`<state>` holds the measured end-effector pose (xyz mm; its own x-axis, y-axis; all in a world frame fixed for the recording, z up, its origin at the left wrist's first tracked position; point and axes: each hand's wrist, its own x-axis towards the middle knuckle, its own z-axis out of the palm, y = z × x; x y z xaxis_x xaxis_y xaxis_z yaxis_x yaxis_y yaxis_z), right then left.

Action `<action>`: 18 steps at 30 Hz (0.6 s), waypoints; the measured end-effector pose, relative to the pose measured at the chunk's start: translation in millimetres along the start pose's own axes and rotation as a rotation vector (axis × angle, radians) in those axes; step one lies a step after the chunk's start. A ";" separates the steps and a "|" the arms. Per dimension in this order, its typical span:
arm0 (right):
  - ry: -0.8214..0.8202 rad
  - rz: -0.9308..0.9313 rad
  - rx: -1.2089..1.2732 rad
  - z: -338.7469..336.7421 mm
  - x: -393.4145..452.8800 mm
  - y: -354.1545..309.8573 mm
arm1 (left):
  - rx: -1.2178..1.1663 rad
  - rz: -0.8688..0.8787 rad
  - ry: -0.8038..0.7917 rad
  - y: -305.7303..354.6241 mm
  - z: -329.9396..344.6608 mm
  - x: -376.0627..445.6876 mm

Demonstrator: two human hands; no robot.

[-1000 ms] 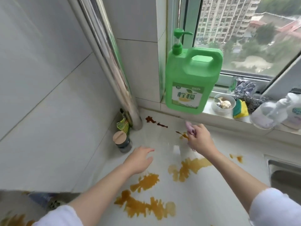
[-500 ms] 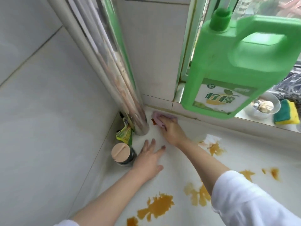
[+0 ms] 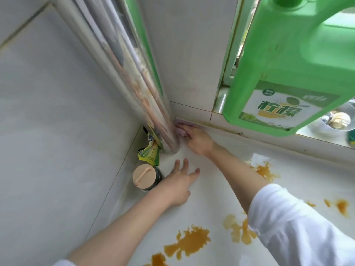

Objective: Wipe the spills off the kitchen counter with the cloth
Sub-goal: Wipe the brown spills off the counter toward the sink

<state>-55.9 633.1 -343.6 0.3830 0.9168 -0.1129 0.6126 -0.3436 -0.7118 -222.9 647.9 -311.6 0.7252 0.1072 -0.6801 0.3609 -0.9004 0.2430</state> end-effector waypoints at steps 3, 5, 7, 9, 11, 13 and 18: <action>-0.092 -0.006 -0.033 7.5 18.0 -6.5 | -0.007 -0.007 -0.010 -1.2 -0.7 0.8; -0.084 -0.057 -0.053 4.9 9.2 5.6 | -0.007 -0.003 -0.013 -2.8 0.3 1.5; -0.075 -0.051 -0.072 -10.5 -10.9 20.3 | -0.012 -0.004 -0.013 -4.0 1.8 2.4; -0.072 0.041 -0.131 -26.4 -41.0 36.0 | -0.018 -0.007 -0.005 -4.2 3.3 2.6; -0.068 0.117 -0.123 -38.0 -79.3 44.4 | -0.018 -0.011 -0.001 -4.0 5.2 2.4; -0.006 0.137 -0.086 -34.0 -99.9 48.9 | -0.008 -0.016 0.001 -3.4 7.4 1.8; 0.082 0.007 -0.066 1.8 -34.1 26.8 | 0.009 -0.017 0.008 1.0 4.3 -1.7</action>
<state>-53.8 593.0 -360.2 0.4411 0.8956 -0.0583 0.6529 -0.3647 -0.6639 -226.3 645.0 -313.2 0.7238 0.1264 -0.6783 0.3681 -0.9023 0.2246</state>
